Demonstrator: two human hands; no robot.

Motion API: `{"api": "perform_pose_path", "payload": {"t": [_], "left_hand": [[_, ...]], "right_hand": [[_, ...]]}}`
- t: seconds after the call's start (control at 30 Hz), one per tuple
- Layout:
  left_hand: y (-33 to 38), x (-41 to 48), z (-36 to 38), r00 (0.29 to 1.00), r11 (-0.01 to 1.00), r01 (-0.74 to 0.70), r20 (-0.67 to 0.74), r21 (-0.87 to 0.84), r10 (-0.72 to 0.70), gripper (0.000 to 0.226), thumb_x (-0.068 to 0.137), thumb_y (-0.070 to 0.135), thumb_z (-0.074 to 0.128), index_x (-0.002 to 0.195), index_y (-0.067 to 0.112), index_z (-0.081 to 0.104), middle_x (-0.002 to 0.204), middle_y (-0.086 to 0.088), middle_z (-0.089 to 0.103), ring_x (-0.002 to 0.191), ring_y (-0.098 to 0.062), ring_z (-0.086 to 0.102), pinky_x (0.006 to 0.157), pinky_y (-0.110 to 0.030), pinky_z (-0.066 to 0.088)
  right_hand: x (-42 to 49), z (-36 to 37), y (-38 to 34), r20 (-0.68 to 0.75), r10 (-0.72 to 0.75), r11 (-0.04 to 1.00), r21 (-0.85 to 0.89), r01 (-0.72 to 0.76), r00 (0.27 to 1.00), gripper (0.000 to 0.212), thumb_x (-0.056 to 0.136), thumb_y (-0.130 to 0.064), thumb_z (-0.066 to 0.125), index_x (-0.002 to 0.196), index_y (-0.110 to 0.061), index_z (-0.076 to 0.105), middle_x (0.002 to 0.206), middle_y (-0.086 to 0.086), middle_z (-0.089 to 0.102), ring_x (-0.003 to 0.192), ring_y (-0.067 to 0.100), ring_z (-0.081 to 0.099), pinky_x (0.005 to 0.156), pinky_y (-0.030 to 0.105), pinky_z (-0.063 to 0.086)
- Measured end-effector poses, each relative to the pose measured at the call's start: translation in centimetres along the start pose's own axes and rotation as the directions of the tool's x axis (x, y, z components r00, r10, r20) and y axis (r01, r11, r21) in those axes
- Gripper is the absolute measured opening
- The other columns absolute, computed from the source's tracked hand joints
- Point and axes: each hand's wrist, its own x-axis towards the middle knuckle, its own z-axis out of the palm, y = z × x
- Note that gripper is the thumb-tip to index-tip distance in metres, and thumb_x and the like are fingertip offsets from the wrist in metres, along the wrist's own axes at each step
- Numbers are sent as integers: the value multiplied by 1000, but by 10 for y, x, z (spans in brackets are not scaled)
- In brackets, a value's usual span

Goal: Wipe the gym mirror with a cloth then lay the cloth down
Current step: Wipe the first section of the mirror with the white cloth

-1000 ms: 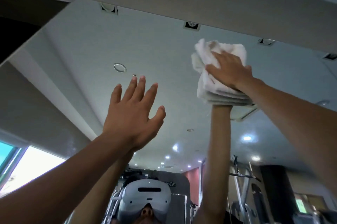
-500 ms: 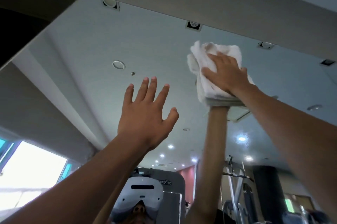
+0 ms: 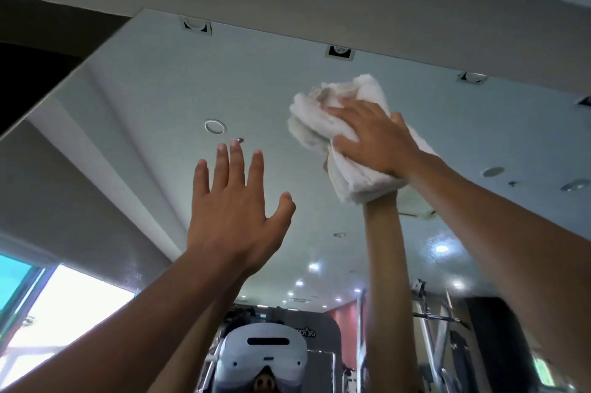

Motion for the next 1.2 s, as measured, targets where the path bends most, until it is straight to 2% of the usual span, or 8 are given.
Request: {"api": "perform_pose_path", "payload": {"t": [0.17, 0.43, 0.5, 0.67, 0.8, 1.0, 1.1, 1.2], "left_hand": [[2, -1, -3, 1000, 1000, 4, 8, 5, -4, 85, 85, 62, 4, 161, 22, 2, 168, -10, -8, 155, -21, -14, 125, -45, -7], [-2, 1, -7, 1000, 996, -24, 5, 88, 24, 84, 86, 61, 8, 159, 21, 17, 167, -13, 11, 155, -25, 5, 123, -43, 7], [-12, 6, -13, 994, 979, -97, -22, 177, 103, 79, 86, 62, 13, 149, 20, 35, 153, -13, 38, 143, -27, 30, 110, -44, 25], [-63, 20, -29, 955, 925, -261, -65, 277, 289, 60, 89, 57, 27, 126, 22, 59, 111, -7, 60, 105, -30, 57, 88, -44, 38], [-115, 21, -40, 967, 931, -230, -41, 284, 251, 63, 90, 58, 31, 133, 21, 59, 121, -14, 62, 112, -35, 61, 91, -48, 44], [-155, 6, -49, 993, 982, -114, -17, 152, 118, 72, 89, 63, 19, 149, 31, 44, 155, -14, 41, 144, -31, 38, 111, -52, 30], [-159, 3, -46, 1000, 997, 15, -9, 70, -14, 88, 77, 71, 1, 158, 40, 9, 168, -6, -12, 153, -18, -18, 122, -47, -4], [-158, 4, -44, 999, 996, 20, 41, 88, -24, 93, 70, 72, -9, 158, 41, -4, 165, -3, -23, 149, -14, -28, 121, -48, -12]], "right_hand": [[52, 16, -54, -128, 385, 921, -14, -390, 914, 56, 97, -53, 32, 149, -31, 34, 156, 3, 33, 142, 26, 25, 111, 56, 15], [8, 3, -52, 10, -245, 967, 74, 244, 969, 62, 85, -57, 33, 146, -51, 34, 160, -16, 27, 147, 8, 18, 111, 49, 14], [11, -3, -29, 30, -195, 979, 64, 193, 980, 74, 74, -63, 24, 146, -51, 34, 159, -15, 29, 147, 10, 20, 110, 53, 18], [82, 10, -46, -92, 402, 916, 14, -402, 911, 57, 96, -53, 31, 152, -38, 29, 160, -1, 27, 146, 26, 22, 112, 61, 13], [101, 21, -126, -84, 162, 986, -26, -165, 983, 56, 97, -51, 31, 152, -39, 27, 161, -2, 24, 146, 23, 22, 113, 59, 14], [51, 12, -98, -19, -328, 940, 91, 328, 944, 71, 81, -62, 32, 149, -43, 36, 159, -13, 33, 146, 10, 25, 115, 52, 22], [71, 11, -66, -61, -3, 994, 105, 9, 998, 81, 76, -71, 33, 150, -39, 35, 158, -11, 34, 147, 18, 26, 112, 62, 22], [103, 21, -104, -134, 378, 924, 4, -381, 916, 64, 92, -61, 35, 150, -36, 33, 158, -1, 32, 145, 25, 25, 112, 59, 15]]}}
